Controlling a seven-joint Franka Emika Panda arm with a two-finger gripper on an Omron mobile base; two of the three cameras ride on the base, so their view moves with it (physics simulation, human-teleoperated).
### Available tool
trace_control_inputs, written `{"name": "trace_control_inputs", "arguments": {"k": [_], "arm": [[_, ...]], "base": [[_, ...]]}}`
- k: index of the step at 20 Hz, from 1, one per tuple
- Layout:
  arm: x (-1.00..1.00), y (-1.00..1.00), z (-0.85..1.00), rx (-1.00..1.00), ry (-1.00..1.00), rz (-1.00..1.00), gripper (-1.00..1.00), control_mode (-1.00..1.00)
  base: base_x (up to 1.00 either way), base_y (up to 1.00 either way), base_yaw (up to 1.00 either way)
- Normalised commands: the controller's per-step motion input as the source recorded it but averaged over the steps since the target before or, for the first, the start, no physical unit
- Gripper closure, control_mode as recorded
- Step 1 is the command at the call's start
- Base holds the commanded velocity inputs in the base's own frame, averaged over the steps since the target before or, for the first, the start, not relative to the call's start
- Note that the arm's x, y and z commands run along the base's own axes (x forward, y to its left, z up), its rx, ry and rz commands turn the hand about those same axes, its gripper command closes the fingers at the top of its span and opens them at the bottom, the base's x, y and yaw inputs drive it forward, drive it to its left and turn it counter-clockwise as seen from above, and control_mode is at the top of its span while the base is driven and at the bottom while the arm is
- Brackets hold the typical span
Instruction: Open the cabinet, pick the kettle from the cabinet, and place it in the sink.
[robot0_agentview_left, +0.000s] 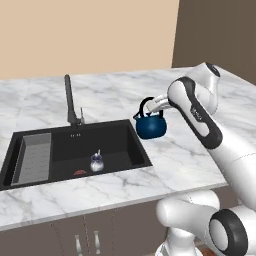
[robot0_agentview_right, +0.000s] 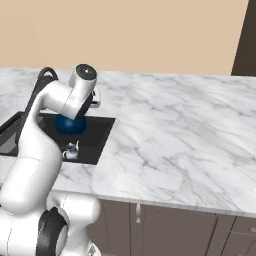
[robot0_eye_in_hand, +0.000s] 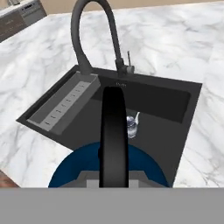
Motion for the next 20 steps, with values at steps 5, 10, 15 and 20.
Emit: {"name": "trace_control_inputs", "arguments": {"k": [5,10,15,20], "arm": [[0.18,0.21,-0.24,-0.07,-0.07,0.33,1.00,-1.00],[0.24,0.23,-0.28,-0.05,-0.01,0.33,1.00,-1.00],[0.24,0.22,-0.25,-0.02,0.00,0.36,1.00,-1.00],[0.23,0.25,-0.24,-0.06,0.00,0.35,1.00,-1.00]], "base": [[0.00,0.00,0.00],[0.00,0.00,0.00],[0.00,0.00,0.00],[0.00,0.00,0.00]]}}
